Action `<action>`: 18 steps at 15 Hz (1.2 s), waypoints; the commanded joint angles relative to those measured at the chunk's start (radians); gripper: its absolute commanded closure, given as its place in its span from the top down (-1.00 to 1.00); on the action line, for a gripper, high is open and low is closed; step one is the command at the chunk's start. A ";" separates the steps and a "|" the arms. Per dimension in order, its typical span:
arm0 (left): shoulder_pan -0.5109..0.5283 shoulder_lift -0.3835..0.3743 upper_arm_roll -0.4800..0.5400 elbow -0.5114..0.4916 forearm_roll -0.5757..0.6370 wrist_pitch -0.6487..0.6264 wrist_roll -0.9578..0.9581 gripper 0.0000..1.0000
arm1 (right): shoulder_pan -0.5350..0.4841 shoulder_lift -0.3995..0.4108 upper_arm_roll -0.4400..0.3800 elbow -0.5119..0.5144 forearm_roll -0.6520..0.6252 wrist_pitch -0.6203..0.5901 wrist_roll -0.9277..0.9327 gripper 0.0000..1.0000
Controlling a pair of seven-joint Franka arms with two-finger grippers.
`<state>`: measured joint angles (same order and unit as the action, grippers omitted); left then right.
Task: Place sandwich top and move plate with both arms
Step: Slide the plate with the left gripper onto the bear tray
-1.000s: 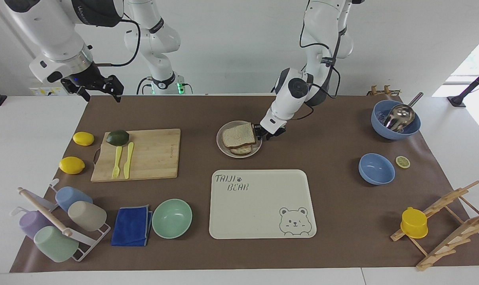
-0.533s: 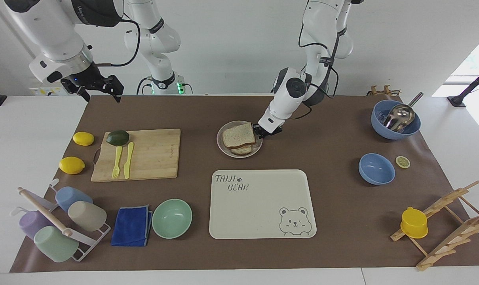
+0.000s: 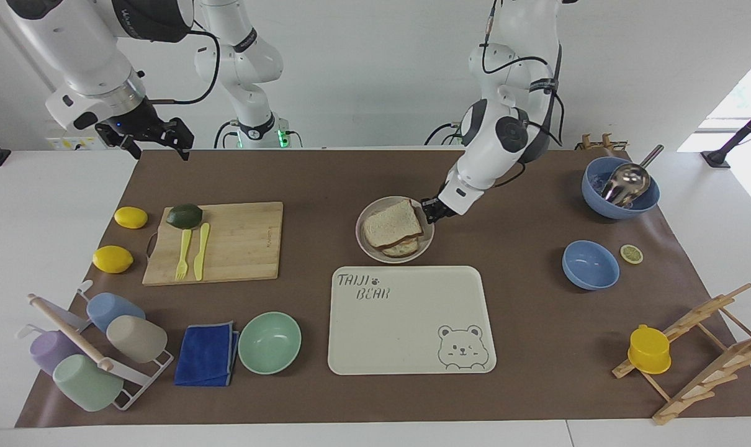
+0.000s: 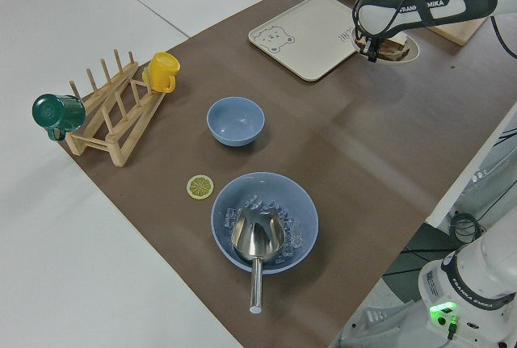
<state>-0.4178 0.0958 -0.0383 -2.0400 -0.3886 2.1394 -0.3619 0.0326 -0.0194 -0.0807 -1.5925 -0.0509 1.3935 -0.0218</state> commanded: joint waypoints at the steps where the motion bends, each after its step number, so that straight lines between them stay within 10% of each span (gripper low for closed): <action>1: 0.081 0.091 -0.005 0.148 -0.012 -0.042 0.105 -1.00 | -0.013 -0.016 0.004 -0.014 0.020 0.004 -0.017 1.00; 7: 0.158 0.467 -0.009 0.561 -0.015 -0.079 0.129 -1.00 | -0.014 -0.016 0.004 -0.014 0.020 0.004 -0.017 1.00; 16: 0.128 0.472 -0.008 0.500 0.004 0.008 0.182 -1.00 | -0.014 -0.016 0.004 -0.014 0.020 0.004 -0.017 1.00; 17: 0.131 0.469 -0.008 0.503 0.004 0.002 0.182 0.69 | -0.014 -0.016 0.004 -0.014 0.020 0.004 -0.015 1.00; 18: 0.137 0.469 -0.008 0.512 0.004 -0.013 0.182 1.00 | -0.014 -0.016 0.004 -0.014 0.020 0.004 -0.017 1.00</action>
<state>-0.2855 0.5894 -0.0515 -1.5169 -0.3852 2.1438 -0.2019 0.0326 -0.0194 -0.0807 -1.5925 -0.0509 1.3935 -0.0218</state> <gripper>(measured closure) 0.907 0.000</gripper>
